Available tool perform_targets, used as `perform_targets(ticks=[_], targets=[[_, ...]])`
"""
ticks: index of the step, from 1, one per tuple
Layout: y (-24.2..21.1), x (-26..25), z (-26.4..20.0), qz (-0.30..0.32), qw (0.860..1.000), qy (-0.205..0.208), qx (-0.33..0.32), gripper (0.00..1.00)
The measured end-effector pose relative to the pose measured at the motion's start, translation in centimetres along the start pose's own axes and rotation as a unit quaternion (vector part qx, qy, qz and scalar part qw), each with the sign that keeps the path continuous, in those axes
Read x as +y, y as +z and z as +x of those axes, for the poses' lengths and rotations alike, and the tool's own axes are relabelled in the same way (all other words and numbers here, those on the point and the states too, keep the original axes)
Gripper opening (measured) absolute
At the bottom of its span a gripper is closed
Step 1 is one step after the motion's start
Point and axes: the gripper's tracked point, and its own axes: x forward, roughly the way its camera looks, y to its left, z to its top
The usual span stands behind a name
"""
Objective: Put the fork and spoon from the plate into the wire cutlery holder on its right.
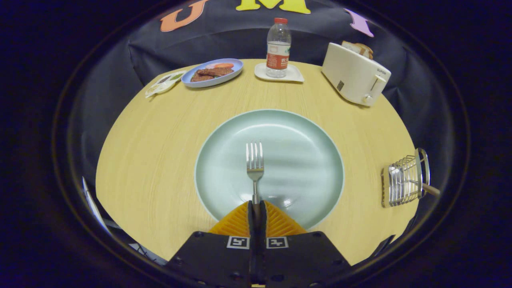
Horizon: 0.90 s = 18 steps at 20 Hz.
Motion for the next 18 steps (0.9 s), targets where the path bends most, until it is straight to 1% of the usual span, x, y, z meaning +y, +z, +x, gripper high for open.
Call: perform_targets(ticks=[5,9,12,15,18], targets=[[1.0,-0.7,-3.2,-0.009,1.000,0.018,0.017,0.00],[1.5,-3.0,-6.8,-0.014,0.999,0.032,0.034,0.00],[2.5,-6.2,-9.9,-0.003,0.998,0.040,0.039,0.00],[3.8,-10.6,-12.8,0.016,0.998,0.043,0.043,0.00],[4.8,-15.8,-14.7,0.027,0.998,0.028,0.041,0.00]])
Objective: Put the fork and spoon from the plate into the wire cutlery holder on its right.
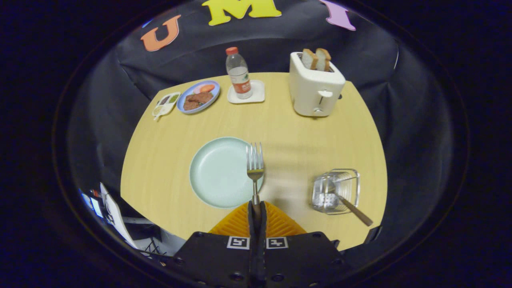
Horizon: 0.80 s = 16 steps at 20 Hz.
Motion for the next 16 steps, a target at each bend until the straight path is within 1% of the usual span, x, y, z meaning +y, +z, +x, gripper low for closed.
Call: perform_targets(ticks=[2,8,10,13,16], targets=[[0.1,-3.3,-0.8,0.011,1.000,-0.009,0.003,0.00],[-0.8,-11.0,-2.3,0.041,0.998,-0.026,0.026,0.00],[-1.7,-12.2,-2.3,0.056,0.997,-0.023,0.043,0.00],[-3.3,-13.3,-1.8,0.060,0.996,-0.015,0.070,0.00],[-4.4,-13.1,-1.1,0.070,0.993,0.006,0.093,0.00]])
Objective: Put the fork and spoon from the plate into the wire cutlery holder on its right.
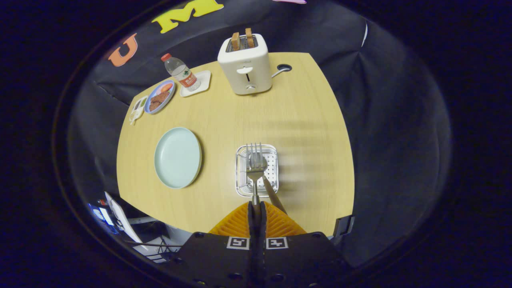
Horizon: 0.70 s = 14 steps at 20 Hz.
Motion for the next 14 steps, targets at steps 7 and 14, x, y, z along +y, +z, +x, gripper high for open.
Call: perform_targets(ticks=[7,14], targets=[[-0.6,-0.3,2.2,0.029,0.998,0.021,0.043,0.05],[0.4,0.3,2.5,0.027,0.999,0.030,0.026,0.26]])
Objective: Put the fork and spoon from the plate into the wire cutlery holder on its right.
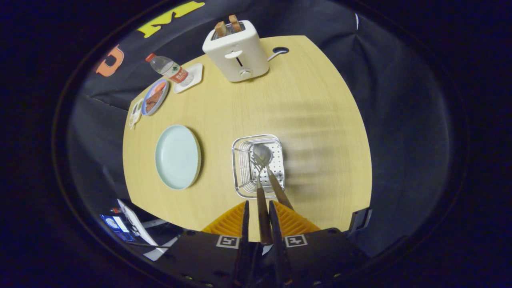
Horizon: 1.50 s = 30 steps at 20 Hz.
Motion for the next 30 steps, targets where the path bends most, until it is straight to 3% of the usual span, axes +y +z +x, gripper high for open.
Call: perform_targets(ticks=[4,5,7,12,16,19,22,26,30], targets=[[2.6,1.5,-1.9,-0.053,0.994,-0.002,-0.091,0.64],[3.4,2.0,-2.7,-0.064,0.991,-0.002,-0.118,0.80],[4.6,3.7,-4.5,-0.079,0.982,0.007,-0.170,0.93],[6.3,8.5,-10.6,-0.114,0.948,0.043,-0.295,0.97],[7.5,12.3,-17.3,-0.140,0.897,0.059,-0.416,0.97],[7.6,14.4,-21.9,-0.154,0.850,0.058,-0.501,0.97],[6.3,15.2,-25.2,-0.153,0.818,0.050,-0.552,0.97],[5.0,15.9,-28.1,-0.115,0.795,0.050,-0.594,0.96],[3.9,16.5,-28.2,-0.105,0.790,0.047,-0.602,0.96]])
